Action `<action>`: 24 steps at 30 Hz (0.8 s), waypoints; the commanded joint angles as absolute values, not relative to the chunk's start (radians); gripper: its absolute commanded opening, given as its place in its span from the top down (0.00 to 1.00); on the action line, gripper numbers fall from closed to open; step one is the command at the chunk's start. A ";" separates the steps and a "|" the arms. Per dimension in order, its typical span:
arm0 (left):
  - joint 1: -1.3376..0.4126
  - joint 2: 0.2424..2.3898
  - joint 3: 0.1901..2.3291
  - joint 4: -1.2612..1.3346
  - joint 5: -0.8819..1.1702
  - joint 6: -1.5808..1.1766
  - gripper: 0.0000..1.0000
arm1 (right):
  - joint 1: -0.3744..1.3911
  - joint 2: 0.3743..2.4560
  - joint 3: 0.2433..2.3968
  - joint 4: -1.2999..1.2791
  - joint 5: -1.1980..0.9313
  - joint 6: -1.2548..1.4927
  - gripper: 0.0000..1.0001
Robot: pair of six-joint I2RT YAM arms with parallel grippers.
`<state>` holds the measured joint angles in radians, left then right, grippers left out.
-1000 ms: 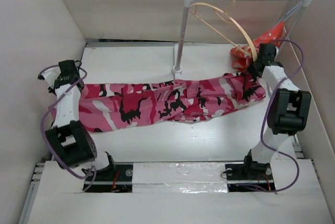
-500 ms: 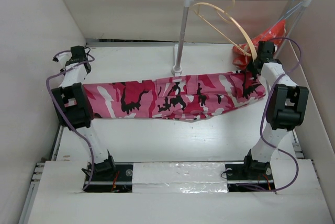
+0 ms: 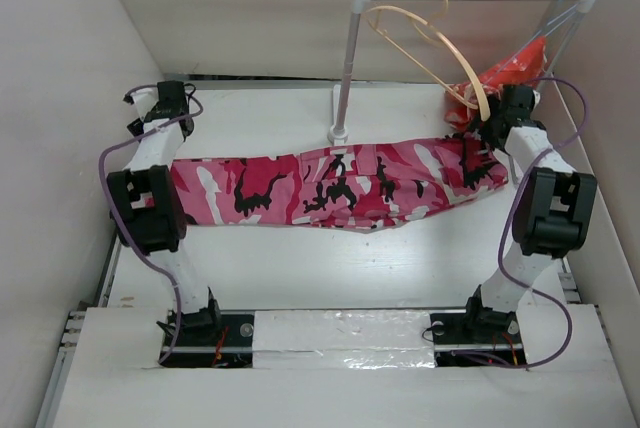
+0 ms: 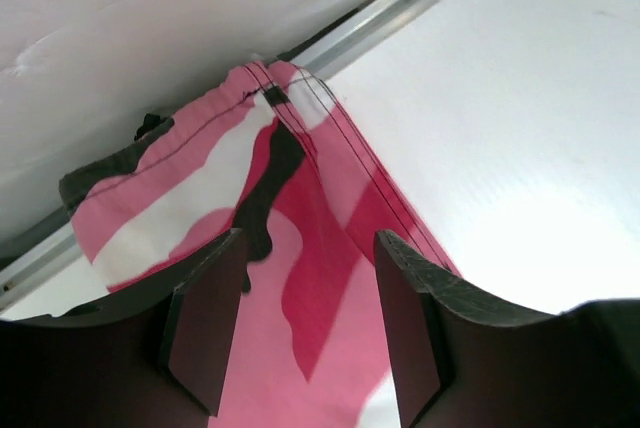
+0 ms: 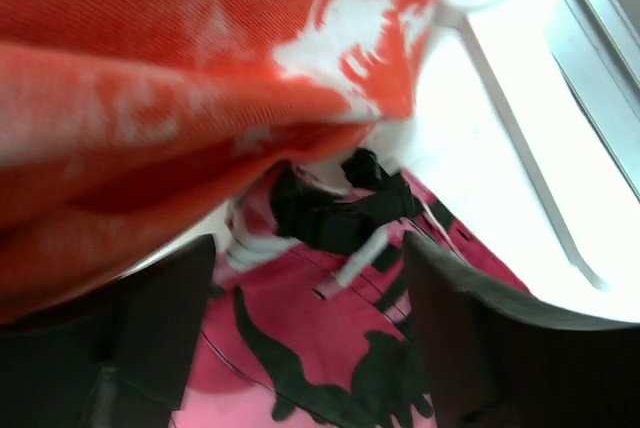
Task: Place the trousers on the hanger
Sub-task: Fold the trousers at the center of the board.
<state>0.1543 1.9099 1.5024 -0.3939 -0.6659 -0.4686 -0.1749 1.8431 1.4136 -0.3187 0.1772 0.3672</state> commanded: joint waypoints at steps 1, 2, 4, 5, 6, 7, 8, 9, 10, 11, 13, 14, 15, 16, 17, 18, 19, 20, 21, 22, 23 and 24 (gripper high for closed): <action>0.124 1.732 1.445 -0.379 -0.689 -0.469 0.49 | -0.184 1.718 1.336 -0.230 0.102 0.406 0.14; 0.100 1.709 1.421 -0.373 -0.689 -0.471 0.49 | -0.184 1.695 1.310 -0.204 0.086 0.419 0.13; 0.066 1.645 1.361 -0.368 -0.686 -0.480 0.49 | -0.170 1.625 1.240 -0.190 0.075 0.445 0.12; 0.045 1.622 1.338 -0.364 -0.681 -0.495 0.49 | -0.161 1.605 1.218 -0.189 0.087 0.451 0.10; -0.007 1.597 1.297 -0.357 -0.669 -0.503 0.49 | -0.149 1.585 1.195 -0.183 0.092 0.459 0.10; -0.038 1.548 1.278 -0.342 -0.666 -0.511 0.50 | -0.149 1.547 1.140 -0.173 0.098 0.469 0.10; -0.072 1.523 1.260 -0.333 -0.658 -0.518 0.50 | -0.149 1.528 1.109 -0.157 0.097 0.475 0.10; -0.148 1.502 1.237 -0.330 -0.641 -0.541 0.52 | -0.149 1.508 1.082 -0.147 0.100 0.480 0.10; -0.194 1.467 1.230 -0.321 -0.640 -0.558 0.54 | -0.149 1.490 1.053 -0.135 0.101 0.483 0.10; -0.243 1.450 1.224 -0.311 -0.641 -0.574 0.56 | -0.149 1.453 1.002 -0.118 0.100 0.485 0.10; -0.407 1.416 1.216 -0.278 -0.672 -0.612 0.61 | -0.159 1.421 0.962 -0.109 0.103 0.479 0.09; -0.461 1.413 1.219 -0.266 -0.687 -0.627 0.63 | -0.160 1.392 0.931 -0.109 0.106 0.477 0.09; -0.512 1.413 1.235 -0.259 -0.693 -0.647 0.65 | -0.169 1.376 0.913 -0.106 0.106 0.477 0.09; -0.602 1.426 1.242 -0.255 -0.696 -0.693 0.65 | -0.178 1.359 0.891 -0.101 0.112 0.477 0.09; -0.645 1.436 1.247 -0.247 -0.699 -0.718 0.66 | -0.178 1.341 0.865 -0.077 0.113 0.479 0.09; -0.688 1.446 1.246 -0.230 -0.703 -0.733 0.66 | -0.192 1.312 0.812 -0.066 0.115 0.483 0.10; -0.737 1.474 1.243 -0.189 -0.715 -0.751 0.66 | -0.211 1.301 0.787 -0.057 0.117 0.494 0.13; -0.827 1.491 1.239 -0.172 -0.738 -0.756 0.66 | -0.222 1.292 0.764 -0.037 0.114 0.498 0.15; -0.871 1.509 1.247 -0.164 -0.779 -0.762 0.67 | -0.232 1.286 0.738 -0.020 0.107 0.500 0.18; -0.908 1.553 1.256 -0.166 -0.793 -0.773 0.66 | -0.241 1.289 0.694 -0.011 0.103 0.502 0.27; -0.978 1.578 1.262 -0.167 -0.813 -0.788 0.67 | -0.253 1.293 0.677 0.029 0.097 0.502 0.28; -1.012 1.595 1.275 -0.166 -0.846 -0.792 0.67 | -0.253 1.305 0.663 0.041 0.097 0.500 0.28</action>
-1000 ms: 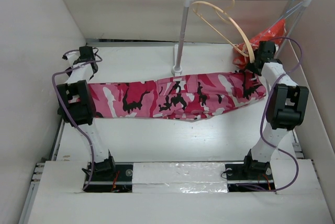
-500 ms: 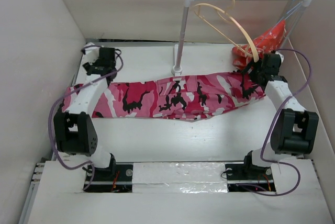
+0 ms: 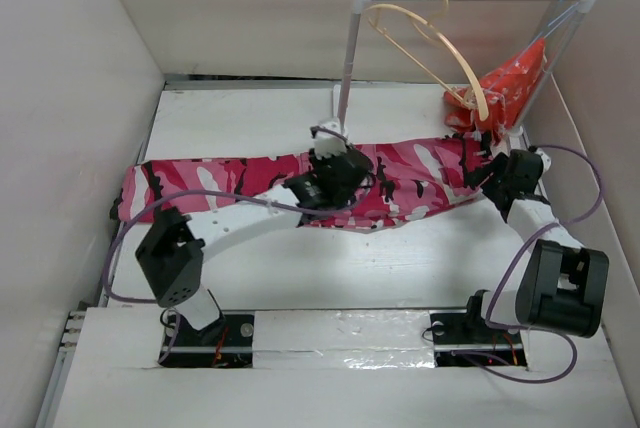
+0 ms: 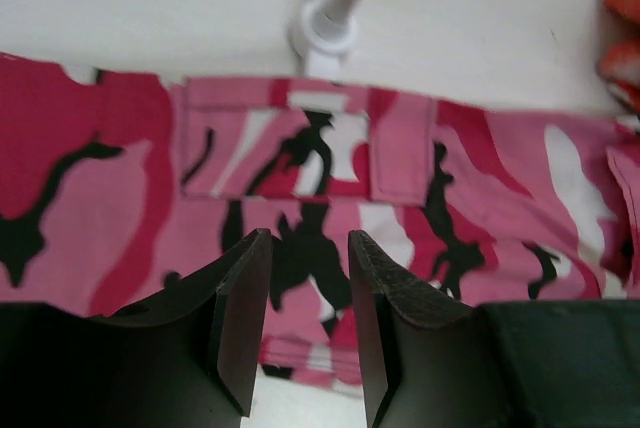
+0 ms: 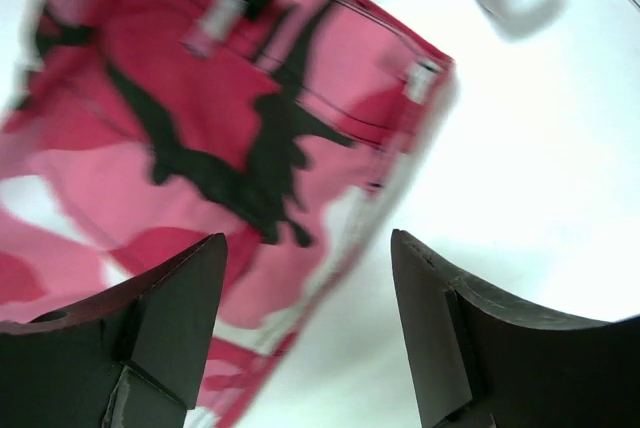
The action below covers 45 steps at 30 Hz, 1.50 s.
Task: Place the trousers on the hanger
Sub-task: Fold the trousers at the center of the board.
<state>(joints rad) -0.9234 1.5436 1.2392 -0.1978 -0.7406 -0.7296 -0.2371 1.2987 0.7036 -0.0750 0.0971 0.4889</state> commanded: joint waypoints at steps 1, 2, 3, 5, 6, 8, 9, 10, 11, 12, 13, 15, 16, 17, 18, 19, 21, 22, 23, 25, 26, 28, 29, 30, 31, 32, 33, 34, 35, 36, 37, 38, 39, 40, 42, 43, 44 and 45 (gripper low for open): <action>-1.044 1.633 1.281 -0.164 -0.865 -0.795 0.67 | -0.253 1.336 0.649 0.049 0.095 0.499 0.28; -1.069 1.647 1.284 -0.167 -0.882 -0.802 0.67 | -0.264 1.357 0.647 0.061 0.084 0.499 0.28; -1.118 1.660 1.290 -0.170 -0.915 -0.805 0.67 | -0.264 1.376 0.646 0.067 0.078 0.500 0.27; -1.155 1.677 1.287 -0.163 -0.942 -0.811 0.67 | -0.273 1.417 0.658 0.080 0.066 0.497 0.26; -1.176 1.677 1.275 -0.155 -0.954 -0.810 0.67 | -0.273 1.423 0.664 0.084 0.072 0.499 0.26; -1.186 1.658 1.250 -0.121 -0.956 -0.810 0.67 | -0.273 1.457 0.704 0.065 0.069 0.491 0.28; -1.186 1.646 1.208 -0.101 -0.940 -0.802 0.67 | -0.273 1.471 0.721 0.046 0.071 0.485 0.42; -1.186 1.617 1.183 -0.044 -0.934 -0.795 0.67 | -0.273 1.482 0.741 0.028 0.078 0.480 0.49; -1.186 1.600 1.154 -0.013 -0.930 -0.784 0.67 | -0.264 1.497 0.753 0.008 0.084 0.480 0.52; -1.186 1.586 1.103 0.011 -0.924 -0.775 0.67 | -0.264 1.499 0.764 0.006 0.084 0.480 0.62; -1.163 1.560 1.085 0.050 -0.917 -0.767 0.67 | -0.264 1.496 0.761 0.006 0.092 0.483 0.84; -1.141 1.542 1.040 0.063 -0.893 -0.770 0.67 | -0.264 1.471 0.741 0.002 0.106 0.489 0.95; -1.132 1.525 1.028 0.075 -0.888 -0.770 0.67 | -0.264 1.457 0.730 0.003 0.115 0.495 0.95; -1.123 1.517 1.014 0.086 -0.884 -0.766 0.67 | -0.264 1.444 0.717 0.003 0.115 0.492 0.96; -1.108 1.510 0.990 0.095 -0.881 -0.762 0.67 | -0.264 1.402 0.701 0.003 0.118 0.489 0.97; -1.108 1.496 0.980 0.107 -0.884 -0.759 0.67 | -0.264 1.378 0.672 -0.033 0.126 0.492 0.97; -1.098 1.483 0.968 0.107 -0.894 -0.765 0.67 | -0.264 1.321 0.631 -0.052 0.143 0.488 0.97; -1.098 1.470 0.954 0.120 -0.894 -0.765 0.67 | -0.273 1.251 0.579 -0.057 0.144 0.479 0.97; -1.098 1.463 0.947 0.129 -0.890 -0.759 0.66 | -0.282 1.214 0.552 -0.063 0.141 0.474 0.97; -1.098 1.450 0.928 0.141 -0.887 -0.758 0.66 | -0.298 1.090 0.503 -0.086 0.135 0.462 0.96; -1.098 1.444 0.925 0.140 -0.885 -0.758 0.66 | -0.310 1.045 0.462 -0.121 0.135 0.456 0.96; -1.098 1.430 0.916 0.138 -0.882 -0.761 0.66 | -0.321 0.950 0.425 -0.158 0.132 0.448 0.95; -1.098 1.422 0.910 0.143 -0.879 -0.761 0.66 | -0.321 0.854 0.388 -0.193 0.133 0.451 0.94; -1.098 1.416 0.896 0.147 -0.868 -0.761 0.66 | -0.334 0.807 0.371 -0.202 0.135 0.449 0.92; -1.098 1.401 0.888 0.162 -0.861 -0.756 0.66 | -0.348 0.761 0.353 -0.204 0.138 0.442 0.76; -1.098 1.394 0.881 0.172 -0.851 -0.752 0.66 | -0.357 0.696 0.338 -0.218 0.147 0.433 0.64; -1.098 1.388 0.873 0.175 -0.845 -0.747 0.66 | -0.368 0.675 0.325 -0.228 0.152 0.433 0.50; -1.098 1.381 0.865 0.170 -0.845 -0.747 0.66 | -0.394 0.664 0.322 -0.229 0.140 0.433 0.21; -1.098 1.378 0.861 0.166 -0.845 -0.747 0.65 | -0.406 0.663 0.325 -0.229 0.111 0.431 0.08; -1.098 1.373 0.850 0.163 -0.845 -0.749 0.66 | -0.416 0.685 0.342 -0.236 0.109 0.428 0.00; -1.098 1.362 0.844 0.163 -0.845 -0.749 0.66 | -0.434 0.707 0.351 -0.235 0.109 0.425 0.00; -1.098 1.356 0.836 0.164 -0.847 -0.750 0.66 | -0.445 0.731 0.360 -0.229 0.106 0.407 0.00; -1.098 1.351 0.821 0.169 -0.847 -0.750 0.66 | -0.457 0.791 0.368 -0.206 0.097 0.397 0.00; -1.098 1.344 0.815 0.179 -0.844 -0.750 0.66 | -0.474 0.823 0.385 -0.195 0.088 0.390 0.00; -1.098 1.342 0.805 0.189 -0.838 -0.746 0.65 | -0.524 0.894 0.388 -0.111 0.011 0.374 0.00; -1.098 1.348 0.799 0.198 -0.836 -0.742 0.65 | -0.544 0.970 0.388 -0.079 -0.039 0.367 0.00; -1.109 1.354 0.798 0.202 -0.835 -0.741 0.66 | -0.573 1.012 0.408 -0.063 -0.098 0.364 0.00; -1.109 1.364 0.798 0.206 -0.834 -0.735 0.65 | -0.574 1.050 0.417 -0.048 -0.122 0.365 0.00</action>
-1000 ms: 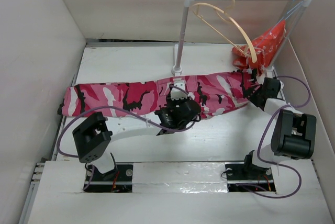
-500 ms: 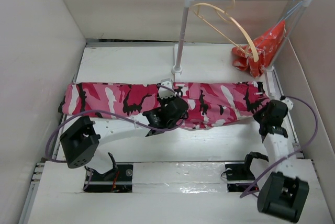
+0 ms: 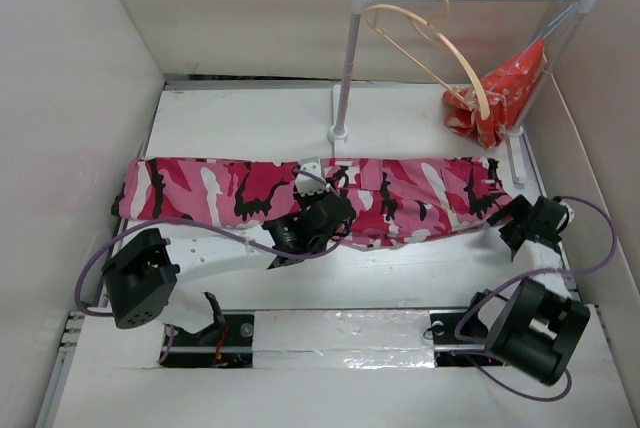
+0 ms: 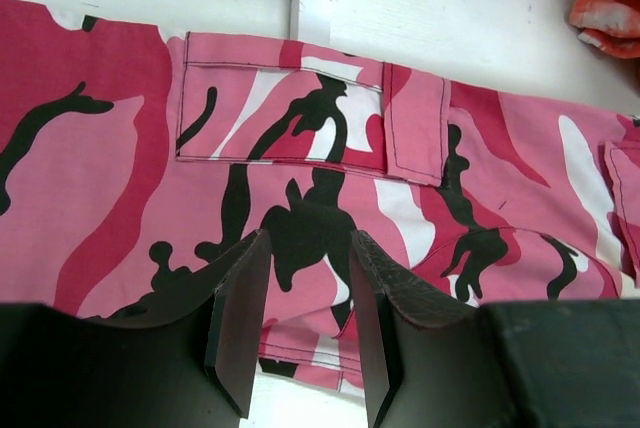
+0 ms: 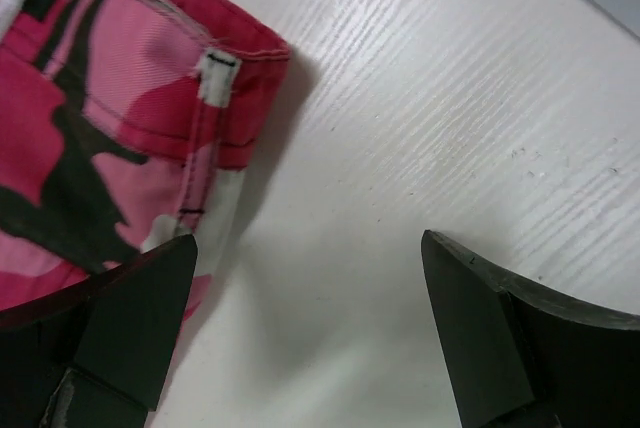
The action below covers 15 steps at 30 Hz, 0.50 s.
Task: Place the trousers on the hanger
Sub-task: Fold the trousers at the center of the board.
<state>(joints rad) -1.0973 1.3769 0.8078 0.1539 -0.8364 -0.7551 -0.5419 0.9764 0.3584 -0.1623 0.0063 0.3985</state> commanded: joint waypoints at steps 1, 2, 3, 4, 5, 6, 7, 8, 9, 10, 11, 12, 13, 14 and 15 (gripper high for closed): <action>-1.118 1.383 0.802 0.209 -0.836 -0.735 0.66 | -0.574 1.107 0.431 -0.040 -0.132 0.364 0.00; -1.118 1.397 0.805 0.209 -0.835 -0.735 0.66 | -0.574 1.130 0.448 -0.025 -0.152 0.367 0.00; -1.118 1.408 0.807 0.210 -0.838 -0.736 0.66 | -0.574 1.150 0.454 0.007 -0.156 0.373 0.00; -1.118 1.434 0.811 0.212 -0.835 -0.736 0.66 | -0.574 1.173 0.465 0.032 -0.166 0.379 0.00; -1.118 1.446 0.813 0.212 -0.833 -0.736 0.66 | -0.574 1.224 0.472 0.044 -0.193 0.393 0.00; -1.118 1.456 0.813 0.210 -0.836 -0.738 0.65 | -0.574 1.250 0.500 0.060 -0.207 0.399 0.00; -1.118 1.471 0.813 0.210 -0.839 -0.742 0.66 | -0.574 1.279 0.515 0.067 -0.221 0.402 0.02; -1.118 1.476 0.810 0.206 -0.845 -0.749 0.66 | -0.574 1.307 0.528 0.080 -0.259 0.405 0.04; -1.118 1.476 0.805 0.207 -0.850 -0.753 0.69 | -0.574 1.356 0.557 0.093 -0.273 0.403 0.05; -1.118 1.467 0.786 0.230 -0.853 -0.753 0.70 | -0.583 1.377 0.572 0.092 -0.281 0.400 0.10; -1.118 1.460 0.770 0.247 -0.851 -0.749 0.71 | -0.583 1.391 0.581 0.095 -0.293 0.396 0.14; -1.118 1.454 0.759 0.259 -0.848 -0.749 0.72 | -0.583 1.400 0.584 0.107 -0.299 0.394 0.18; -1.118 1.444 0.738 0.282 -0.845 -0.747 0.74 | -0.592 1.394 0.575 0.124 -0.288 0.393 0.33; -1.108 1.440 0.730 0.290 -0.839 -0.747 0.74 | -0.592 1.384 0.566 0.124 -0.281 0.396 0.41; -1.108 1.440 0.726 0.296 -0.827 -0.747 0.74 | -0.592 1.373 0.554 0.152 -0.273 0.396 0.46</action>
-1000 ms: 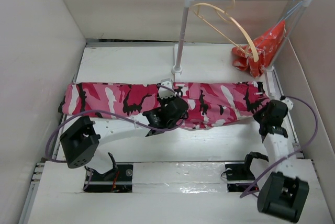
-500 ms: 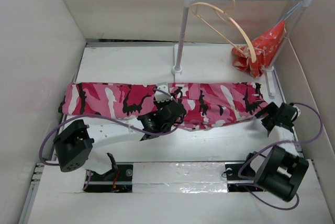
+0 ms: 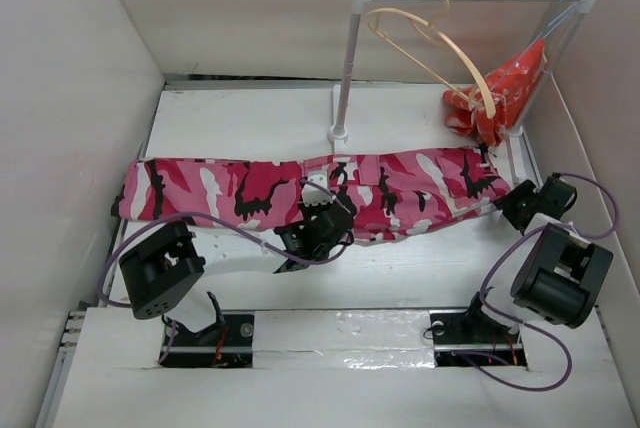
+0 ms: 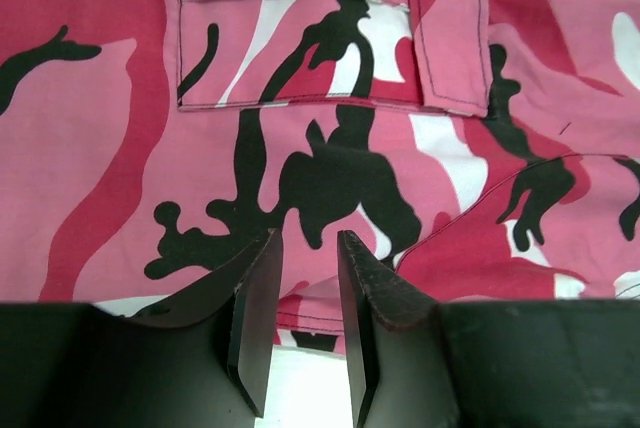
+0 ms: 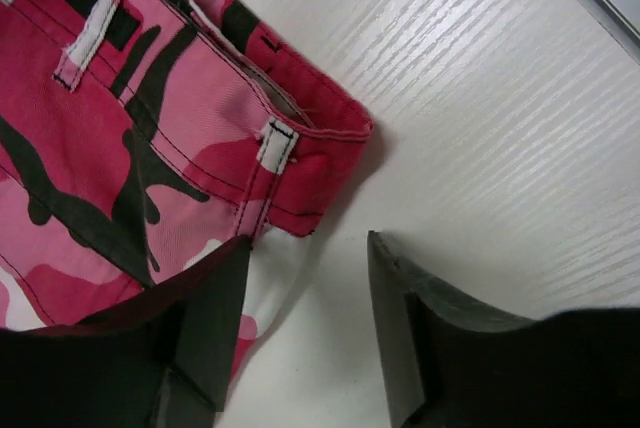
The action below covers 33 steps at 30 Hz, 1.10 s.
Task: Place the trousers on the hanger
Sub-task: Fold the trousers at the center of the board.
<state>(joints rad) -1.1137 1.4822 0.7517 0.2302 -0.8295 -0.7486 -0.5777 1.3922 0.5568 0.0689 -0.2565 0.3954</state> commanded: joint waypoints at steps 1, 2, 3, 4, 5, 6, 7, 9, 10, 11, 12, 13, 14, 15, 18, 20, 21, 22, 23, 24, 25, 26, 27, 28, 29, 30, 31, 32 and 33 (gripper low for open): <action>-1.095 1.445 0.718 0.304 -0.819 -0.746 0.74 | -0.592 1.350 0.528 0.164 -0.268 0.399 0.53; -1.095 1.450 0.718 0.305 -0.813 -0.744 0.74 | -0.592 1.336 0.514 0.179 -0.261 0.408 0.58; -1.095 1.457 0.718 0.305 -0.813 -0.744 0.74 | -0.592 1.322 0.500 0.195 -0.247 0.413 0.59; -1.095 1.471 0.721 0.302 -0.811 -0.744 0.74 | -0.592 1.293 0.488 0.199 -0.244 0.416 0.53; -1.095 1.477 0.724 0.301 -0.808 -0.745 0.75 | -0.592 1.278 0.464 0.201 -0.245 0.420 0.48; -1.095 1.483 0.726 0.301 -0.804 -0.750 0.74 | -0.592 1.264 0.451 0.209 -0.248 0.422 0.43; -1.095 1.491 0.727 0.305 -0.799 -0.753 0.75 | -0.592 1.249 0.439 0.207 -0.247 0.420 0.31; -1.095 1.496 0.727 0.310 -0.790 -0.755 0.75 | -0.592 1.204 0.416 0.190 -0.227 0.413 0.22; -1.095 1.497 0.727 0.311 -0.790 -0.755 0.75 | -0.601 1.191 0.410 0.187 -0.222 0.411 0.15; -1.095 1.496 0.727 0.311 -0.790 -0.755 0.75 | -0.601 1.172 0.403 0.190 -0.222 0.405 0.13; -1.095 1.496 0.727 0.311 -0.792 -0.753 0.75 | -0.601 1.167 0.397 0.198 -0.224 0.403 0.12; -1.095 1.491 0.727 0.310 -0.793 -0.750 0.75 | -0.613 1.167 0.399 0.201 -0.233 0.402 0.09; -1.095 1.488 0.727 0.308 -0.795 -0.747 0.75 | -0.614 1.169 0.396 0.237 -0.264 0.402 0.08; -1.095 1.485 0.727 0.308 -0.798 -0.746 0.75 | -0.614 1.189 0.393 0.258 -0.284 0.402 0.07; -1.095 1.473 0.727 0.310 -0.796 -0.741 0.75 | -0.614 1.253 0.399 0.361 -0.398 0.419 0.08; -1.095 1.468 0.726 0.311 -0.798 -0.738 0.75 | -0.635 1.322 0.399 0.411 -0.463 0.428 0.16; -1.095 1.467 0.724 0.311 -0.798 -0.738 0.75 | -0.635 1.334 0.394 0.455 -0.512 0.433 0.17; -1.095 1.463 0.721 0.311 -0.798 -0.738 0.75 | -0.646 1.344 0.379 0.478 -0.518 0.440 0.17; -1.095 1.463 0.719 0.314 -0.798 -0.736 0.75 | -0.646 1.347 0.374 0.500 -0.526 0.436 0.16; -1.095 1.463 0.719 0.316 -0.796 -0.735 0.75 | -0.646 1.348 0.376 0.509 -0.540 0.428 0.15; -1.095 1.463 0.718 0.318 -0.796 -0.735 0.75 | -0.646 1.347 0.377 0.505 -0.537 0.423 0.12; -1.095 1.465 0.718 0.319 -0.796 -0.733 0.75 | -0.646 1.344 0.371 0.512 -0.537 0.420 0.10; -1.095 1.465 0.719 0.321 -0.793 -0.732 0.75 | -0.646 1.344 0.368 0.535 -0.544 0.422 0.09; -1.095 1.468 0.719 0.322 -0.793 -0.732 0.75 | -0.646 1.344 0.368 0.537 -0.540 0.425 0.06; -1.095 1.468 0.721 0.322 -0.793 -0.732 0.75 | -0.646 1.351 0.368 0.540 -0.534 0.431 0.04; -1.095 1.470 0.721 0.322 -0.793 -0.730 0.75 | -0.646 1.362 0.376 0.541 -0.526 0.436 0.02; -1.095 1.473 0.721 0.322 -0.795 -0.729 0.75 | -0.646 1.377 0.383 0.538 -0.526 0.439 0.01; -1.095 1.474 0.721 0.322 -0.798 -0.729 0.75 | -0.646 1.394 0.394 0.535 -0.528 0.446 0.01; -1.095 1.476 0.721 0.321 -0.804 -0.729 0.75 | -0.646 1.437 0.408 0.540 -0.535 0.452 0.01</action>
<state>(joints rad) -1.0977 1.4986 0.7246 0.2966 -0.7860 -0.7406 -0.6407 1.3754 0.3779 0.4664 -0.5114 0.4385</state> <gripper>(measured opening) 0.257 0.988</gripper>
